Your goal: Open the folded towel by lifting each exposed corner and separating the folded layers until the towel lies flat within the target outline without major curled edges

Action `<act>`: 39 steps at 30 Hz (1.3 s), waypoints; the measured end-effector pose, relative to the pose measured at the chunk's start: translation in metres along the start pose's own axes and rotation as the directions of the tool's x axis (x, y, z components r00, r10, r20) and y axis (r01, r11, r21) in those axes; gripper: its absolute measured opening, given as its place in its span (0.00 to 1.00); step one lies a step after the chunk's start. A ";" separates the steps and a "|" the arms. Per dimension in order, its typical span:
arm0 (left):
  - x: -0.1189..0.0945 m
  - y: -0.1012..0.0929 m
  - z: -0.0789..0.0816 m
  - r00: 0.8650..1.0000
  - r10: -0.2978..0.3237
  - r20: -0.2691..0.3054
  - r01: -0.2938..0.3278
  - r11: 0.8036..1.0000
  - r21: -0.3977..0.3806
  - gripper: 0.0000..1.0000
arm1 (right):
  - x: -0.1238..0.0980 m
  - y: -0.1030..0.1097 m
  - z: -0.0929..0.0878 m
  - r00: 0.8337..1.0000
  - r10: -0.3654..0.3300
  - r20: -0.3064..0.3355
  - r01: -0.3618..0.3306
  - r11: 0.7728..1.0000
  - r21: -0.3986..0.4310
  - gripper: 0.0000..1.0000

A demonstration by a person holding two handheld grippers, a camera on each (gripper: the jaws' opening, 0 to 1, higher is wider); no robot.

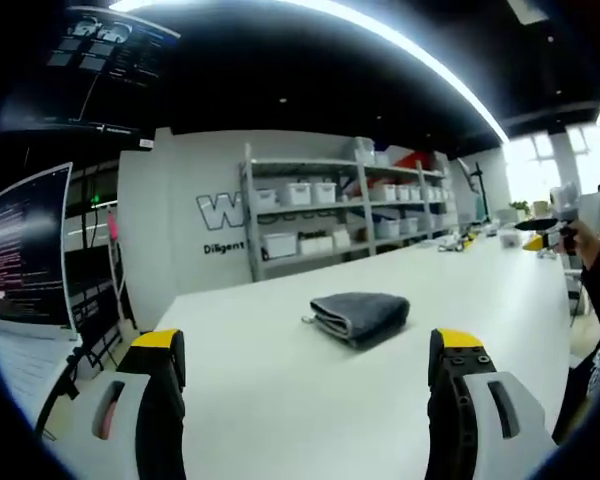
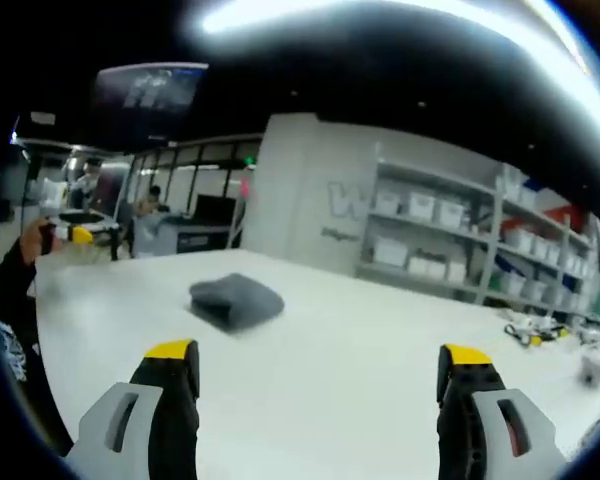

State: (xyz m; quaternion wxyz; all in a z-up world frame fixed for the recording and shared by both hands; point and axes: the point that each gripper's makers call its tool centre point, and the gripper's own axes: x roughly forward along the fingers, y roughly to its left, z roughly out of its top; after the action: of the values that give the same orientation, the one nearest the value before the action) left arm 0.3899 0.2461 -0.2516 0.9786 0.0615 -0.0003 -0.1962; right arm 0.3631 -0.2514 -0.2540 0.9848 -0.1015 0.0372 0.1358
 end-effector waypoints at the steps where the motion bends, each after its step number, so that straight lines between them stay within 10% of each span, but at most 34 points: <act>1: -0.001 0.003 -0.002 1.000 0.011 -0.005 -0.011 1.000 0.006 1.00 | 0.000 0.000 0.004 1.000 -0.001 0.011 0.001 1.000 -0.002 1.00; 7: -0.015 0.023 -0.005 0.995 0.096 -0.003 -0.096 0.995 -0.015 1.00 | 0.004 0.000 0.011 1.000 -0.008 0.024 0.008 1.000 -0.002 1.00; 24: -0.004 0.020 0.005 0.999 0.050 -0.022 -0.050 0.999 0.005 1.00 | 0.012 -0.011 0.029 1.000 -0.023 0.021 0.023 0.999 -0.036 1.00; 39: 0.038 0.022 0.014 0.999 0.002 -0.043 0.000 0.999 0.052 0.99 | 0.067 -0.015 0.048 0.995 0.098 0.008 -0.097 0.993 -0.062 1.00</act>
State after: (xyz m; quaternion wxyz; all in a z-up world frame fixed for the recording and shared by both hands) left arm 0.4332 0.2499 -0.2359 0.9766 0.0911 0.0157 -0.1944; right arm 0.4343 -0.2380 -0.2110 0.9736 -0.1290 0.0328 0.1855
